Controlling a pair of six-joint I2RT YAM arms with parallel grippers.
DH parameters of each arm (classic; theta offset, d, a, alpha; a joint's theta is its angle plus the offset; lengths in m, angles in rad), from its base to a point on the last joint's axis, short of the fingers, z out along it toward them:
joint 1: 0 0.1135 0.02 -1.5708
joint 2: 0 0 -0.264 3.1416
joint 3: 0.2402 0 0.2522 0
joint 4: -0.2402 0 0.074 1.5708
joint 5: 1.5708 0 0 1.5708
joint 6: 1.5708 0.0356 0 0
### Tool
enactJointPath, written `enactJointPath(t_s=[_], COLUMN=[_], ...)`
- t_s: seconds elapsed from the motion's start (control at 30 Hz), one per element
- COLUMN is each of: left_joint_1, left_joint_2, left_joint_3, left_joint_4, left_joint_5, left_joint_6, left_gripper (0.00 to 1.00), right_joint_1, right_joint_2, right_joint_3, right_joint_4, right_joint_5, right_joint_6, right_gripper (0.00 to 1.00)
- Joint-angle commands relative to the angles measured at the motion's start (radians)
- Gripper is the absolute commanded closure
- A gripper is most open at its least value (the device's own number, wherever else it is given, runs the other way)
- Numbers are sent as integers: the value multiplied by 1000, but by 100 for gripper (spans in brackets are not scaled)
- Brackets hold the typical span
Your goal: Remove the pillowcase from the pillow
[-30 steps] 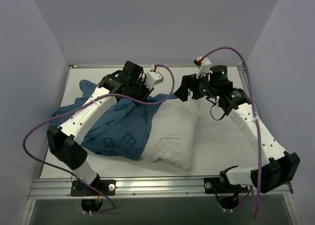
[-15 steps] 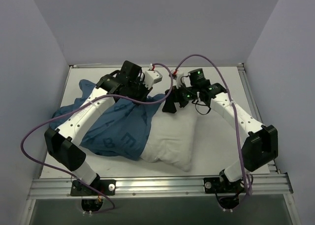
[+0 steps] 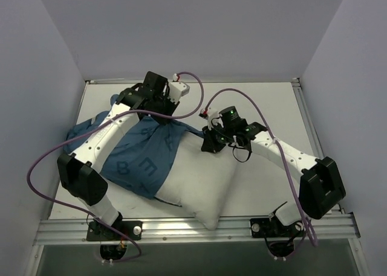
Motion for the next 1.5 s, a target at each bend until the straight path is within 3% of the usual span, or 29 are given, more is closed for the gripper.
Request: enactJointPath(t_s=[0.0, 0.23, 0.37, 0.5, 0.63, 0.7, 0.73, 0.77, 0.8, 0.83, 0.87, 0.9, 1.03, 1.17, 1.2, 1.3, 1.37, 1.47], left_joint_1=[86, 169, 257, 366, 489, 497, 477, 457, 434, 389, 374, 367, 396, 538, 624, 704, 709, 712], left_joint_2=[-19, 30, 73, 90, 92, 81, 71, 58, 31, 21, 11, -6, -48, -86, -92, -139, -183, -242], left_joint_3=[28, -52, -58, -33, 22, 31, 33, 19, 11, 11, 20, 31, 131, 246, 269, 197, 10, -209], left_joint_4=[154, 232, 271, 294, 299, 265, 239, 199, 179, 158, 109, 87, -10, -202, -243, -320, -276, -158], left_joint_5=[-85, -182, -217, -228, -196, -164, -60, -21, 6, 40, 127, 175, 364, 549, 559, 469, 395, 251], left_joint_6=[12, 116, 164, 207, 229, 236, 247, 244, 239, 227, 216, 204, 158, 225, 248, 392, 515, 627], left_gripper=[98, 98, 98, 98, 98, 98, 98, 93, 78, 33, 1, 6, 6, 6, 6, 6, 1, 17], right_joint_1=[2, -39, -240, -336, -381, -377, -372, -372, -372, -374, -374, -375, -375, -375, -377, -383, -387, -391], right_joint_2=[-62, -272, -246, -248, -248, -223, -213, -203, -190, -183, -176, -157, -97, -39, -21, 22, 56, 129], right_joint_3=[-48, -44, -43, -38, -32, -35, -37, -38, -40, -35, -28, -19, 64, 135, 146, 189, 218, 285], right_joint_4=[-121, -191, -240, -246, -246, -236, -228, -225, -207, -199, -191, -185, -176, -187, -190, -179, -177, -184], right_joint_5=[163, 222, 142, 154, 159, 151, 156, 174, 188, 205, 240, 254, 242, 240, 248, 277, 286, 300], right_joint_6=[48, 152, 175, 180, 175, 165, 165, 165, 165, 165, 165, 165, 142, 111, 106, 91, 82, 57], right_gripper=[100, 100, 100, 100, 100, 100, 100, 100, 100, 100, 100, 100, 100, 100, 100, 100, 100, 100])
